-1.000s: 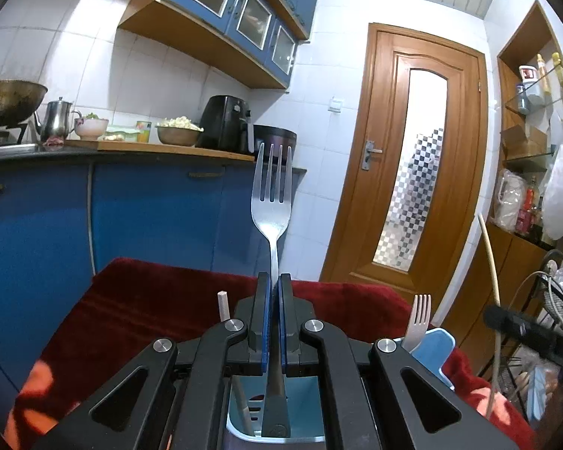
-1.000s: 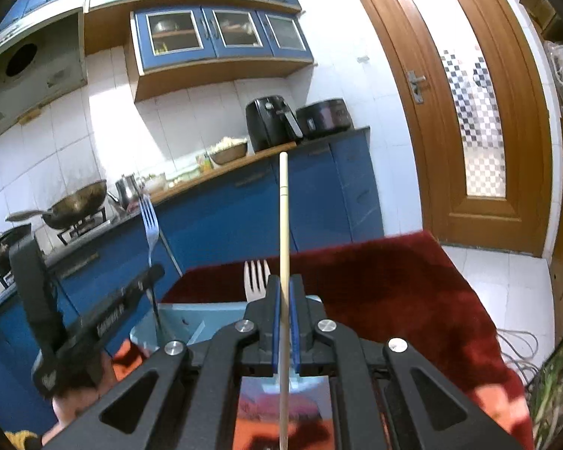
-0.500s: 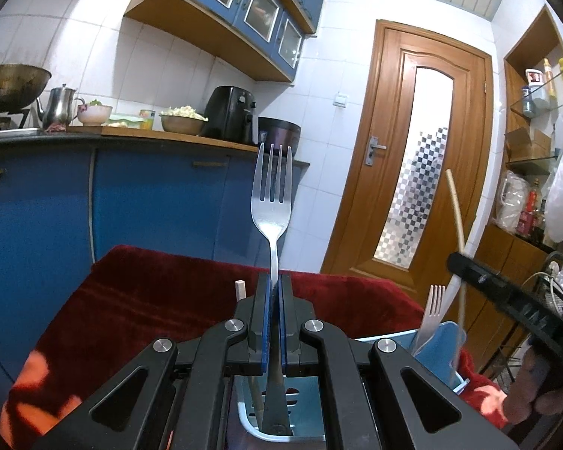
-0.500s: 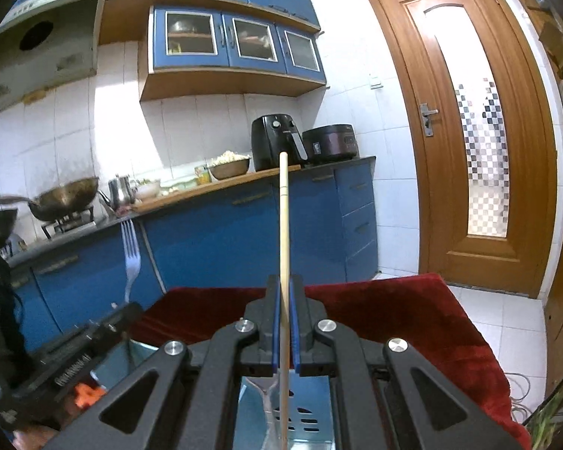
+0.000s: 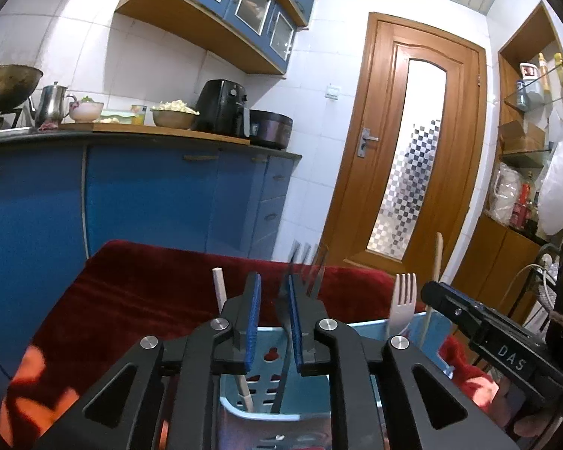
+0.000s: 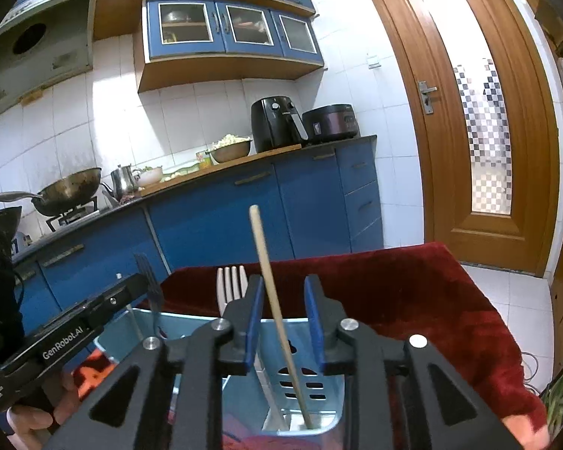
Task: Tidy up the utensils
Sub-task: 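Open the left tool over the holder while the right tool releases the wooden chopstick into it, then withdraw both open tools from the holder toward the remaining utensils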
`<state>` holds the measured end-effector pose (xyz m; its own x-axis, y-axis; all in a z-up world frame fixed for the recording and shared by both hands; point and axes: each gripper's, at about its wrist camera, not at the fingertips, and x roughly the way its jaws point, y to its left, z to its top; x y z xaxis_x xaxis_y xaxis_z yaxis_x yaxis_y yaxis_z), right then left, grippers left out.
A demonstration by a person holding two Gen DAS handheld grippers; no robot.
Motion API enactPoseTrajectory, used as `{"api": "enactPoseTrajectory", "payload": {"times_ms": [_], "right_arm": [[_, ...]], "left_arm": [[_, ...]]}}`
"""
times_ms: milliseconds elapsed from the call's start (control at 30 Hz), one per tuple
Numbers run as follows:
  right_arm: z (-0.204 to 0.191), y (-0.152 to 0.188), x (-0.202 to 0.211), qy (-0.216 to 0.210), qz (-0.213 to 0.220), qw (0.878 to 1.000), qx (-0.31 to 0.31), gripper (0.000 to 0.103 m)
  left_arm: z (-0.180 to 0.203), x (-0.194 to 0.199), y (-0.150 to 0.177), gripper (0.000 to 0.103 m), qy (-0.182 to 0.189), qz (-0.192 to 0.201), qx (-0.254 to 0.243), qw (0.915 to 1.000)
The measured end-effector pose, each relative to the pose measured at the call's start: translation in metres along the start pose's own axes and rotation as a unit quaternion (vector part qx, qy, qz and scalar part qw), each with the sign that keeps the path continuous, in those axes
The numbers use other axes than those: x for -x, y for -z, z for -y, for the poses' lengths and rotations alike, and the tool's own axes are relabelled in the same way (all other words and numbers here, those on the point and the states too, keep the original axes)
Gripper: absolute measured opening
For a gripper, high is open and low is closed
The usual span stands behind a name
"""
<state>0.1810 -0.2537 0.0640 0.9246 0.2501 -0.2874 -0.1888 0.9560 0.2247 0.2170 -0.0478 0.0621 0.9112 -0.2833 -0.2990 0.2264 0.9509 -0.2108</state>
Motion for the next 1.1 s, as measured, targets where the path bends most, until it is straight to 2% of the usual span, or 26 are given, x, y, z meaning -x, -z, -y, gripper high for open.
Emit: {"api": "enactPoseTrajectory", "payload": {"times_ms": [233,533,767,1100], "right_arm": [[-0.003,-0.007,0.027,-0.007,0.014,1.000,-0.009,0.027],[-0.014,-0.008,0.063,-0.013,0.011,1.000,-0.012,0.027],[-0.018,0.000,0.094,-0.019,-0.001,1.000,-0.022,0.027],[-0.026,0.018,0.131,-0.024,-0.028,0.999,-0.028,0.027]], "left_arm": [[0.003,0.020,-0.003,0.015,0.010,-0.021,0.001,0.9997],[0.005,0.059,-0.003,0.015,0.013,-0.040,-0.001,0.9991],[0.009,0.087,0.000,0.015,0.022,-0.071,-0.010,0.9972],[0.012,0.125,0.016,0.015,0.002,-0.108,-0.013,0.9941]]}}
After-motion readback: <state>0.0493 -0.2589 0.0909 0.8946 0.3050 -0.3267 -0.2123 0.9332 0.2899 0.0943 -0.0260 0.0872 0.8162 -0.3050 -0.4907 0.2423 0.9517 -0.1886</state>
